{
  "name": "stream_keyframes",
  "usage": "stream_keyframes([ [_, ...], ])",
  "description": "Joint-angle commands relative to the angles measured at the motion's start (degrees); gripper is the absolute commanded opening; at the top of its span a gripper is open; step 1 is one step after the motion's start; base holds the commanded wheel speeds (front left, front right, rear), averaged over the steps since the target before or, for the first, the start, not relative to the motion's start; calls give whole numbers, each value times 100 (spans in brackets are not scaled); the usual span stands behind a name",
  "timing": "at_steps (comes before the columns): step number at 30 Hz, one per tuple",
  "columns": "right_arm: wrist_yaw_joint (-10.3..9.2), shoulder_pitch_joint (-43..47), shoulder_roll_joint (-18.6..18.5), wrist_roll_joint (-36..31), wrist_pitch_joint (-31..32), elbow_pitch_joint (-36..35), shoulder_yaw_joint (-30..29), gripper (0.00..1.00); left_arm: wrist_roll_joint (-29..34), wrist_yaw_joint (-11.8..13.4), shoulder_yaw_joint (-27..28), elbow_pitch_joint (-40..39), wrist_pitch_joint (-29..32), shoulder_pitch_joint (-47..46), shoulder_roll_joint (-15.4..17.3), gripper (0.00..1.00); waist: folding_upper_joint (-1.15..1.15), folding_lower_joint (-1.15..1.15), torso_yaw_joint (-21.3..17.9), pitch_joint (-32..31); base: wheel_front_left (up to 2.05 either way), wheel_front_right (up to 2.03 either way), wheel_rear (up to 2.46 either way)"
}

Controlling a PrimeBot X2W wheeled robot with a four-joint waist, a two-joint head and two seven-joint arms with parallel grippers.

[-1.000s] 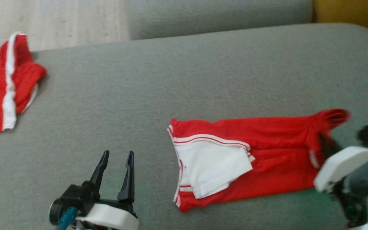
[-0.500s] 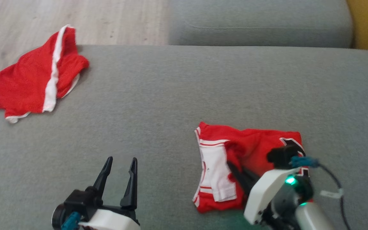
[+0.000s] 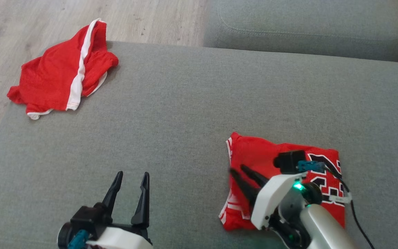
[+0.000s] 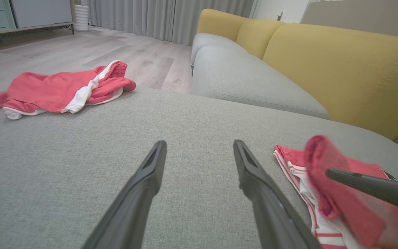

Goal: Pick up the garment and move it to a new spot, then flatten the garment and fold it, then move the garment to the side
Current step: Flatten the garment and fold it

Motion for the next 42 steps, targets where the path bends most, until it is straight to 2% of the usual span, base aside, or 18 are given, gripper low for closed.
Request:
stream_keyframes([
  [1, 39, -329, 0, 56, -162, -114, 221, 100, -11, 1, 149, -151, -60, -230, 14, 100, 0, 0, -14, 15, 0, 0, 0],
  [4, 39, -412, 0, 235, -359, -41, 358, 100, -13, -6, 136, -137, -70, -252, -8, 100, 0, 0, -54, 32, 0, 0, 0],
  [8, 39, -495, 0, 159, -670, -88, 303, 100, -13, -16, 112, -112, -81, -279, -33, 100, 0, 0, -140, 31, 0, 0, 0],
  [13, 39, -466, 0, -662, -1176, -286, -258, 100, 26, -17, 78, -86, -67, -370, -43, 100, 0, 0, -261, 9, 0, 0, 0],
  [14, 39, -466, 0, -662, -1176, -286, -258, 100, 26, -17, 78, -86, -67, -370, -43, 100, 0, 0, -261, 9, 0, 0, 0],
  [19, 39, -162, 0, -1710, -1491, -672, -940, 100, 57, -4, 73, -28, -92, -506, -114, 100, 0, 0, -389, -63, 0, 0, 0],
  [24, 39, 364, 0, -2061, -1738, -1065, -1498, 100, 55, 32, 127, 99, -182, -544, -202, 100, 0, 0, -511, -182, 0, 0, 0],
  [33, 39, 1254, 0, -2322, -2189, -1508, -2058, 100, 46, 122, 340, 293, -354, -203, -192, 100, 0, 0, -613, -424, 0, 0, 0],
  [42, 39, 1704, 0, -2143, -2347, -1569, -2147, 100, 52, 117, 531, 375, -413, 226, -147, 100, 0, 0, -606, -543, 0, 0, 0],
])
